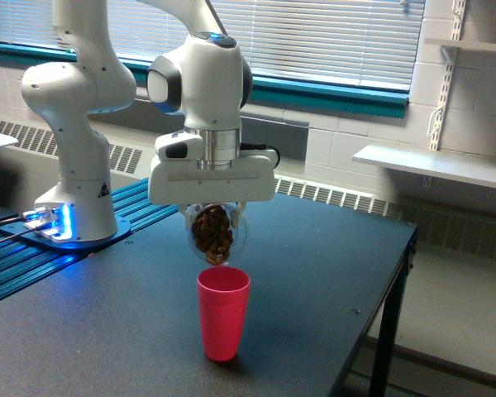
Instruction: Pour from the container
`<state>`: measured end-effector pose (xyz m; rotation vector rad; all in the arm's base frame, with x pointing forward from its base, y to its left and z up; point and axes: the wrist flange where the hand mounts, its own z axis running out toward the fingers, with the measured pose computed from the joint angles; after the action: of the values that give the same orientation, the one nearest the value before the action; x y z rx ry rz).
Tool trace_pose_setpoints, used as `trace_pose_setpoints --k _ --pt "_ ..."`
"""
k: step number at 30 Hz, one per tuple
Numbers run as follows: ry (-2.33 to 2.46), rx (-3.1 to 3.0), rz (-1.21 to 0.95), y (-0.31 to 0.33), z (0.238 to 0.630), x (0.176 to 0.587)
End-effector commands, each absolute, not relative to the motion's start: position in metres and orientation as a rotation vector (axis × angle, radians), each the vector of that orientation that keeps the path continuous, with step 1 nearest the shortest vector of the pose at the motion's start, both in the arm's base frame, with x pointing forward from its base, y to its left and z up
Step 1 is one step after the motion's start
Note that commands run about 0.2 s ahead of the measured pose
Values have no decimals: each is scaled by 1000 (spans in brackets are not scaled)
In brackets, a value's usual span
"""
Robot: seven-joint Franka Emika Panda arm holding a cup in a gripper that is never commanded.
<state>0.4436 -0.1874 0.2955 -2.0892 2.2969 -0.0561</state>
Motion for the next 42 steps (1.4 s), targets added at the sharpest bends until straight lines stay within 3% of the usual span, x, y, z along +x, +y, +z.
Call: trace_pose_setpoints --k 1,42 --pt "2253 -2132 -43 -182 300 451" --pt "2255 -2156 84 -183 283 463"
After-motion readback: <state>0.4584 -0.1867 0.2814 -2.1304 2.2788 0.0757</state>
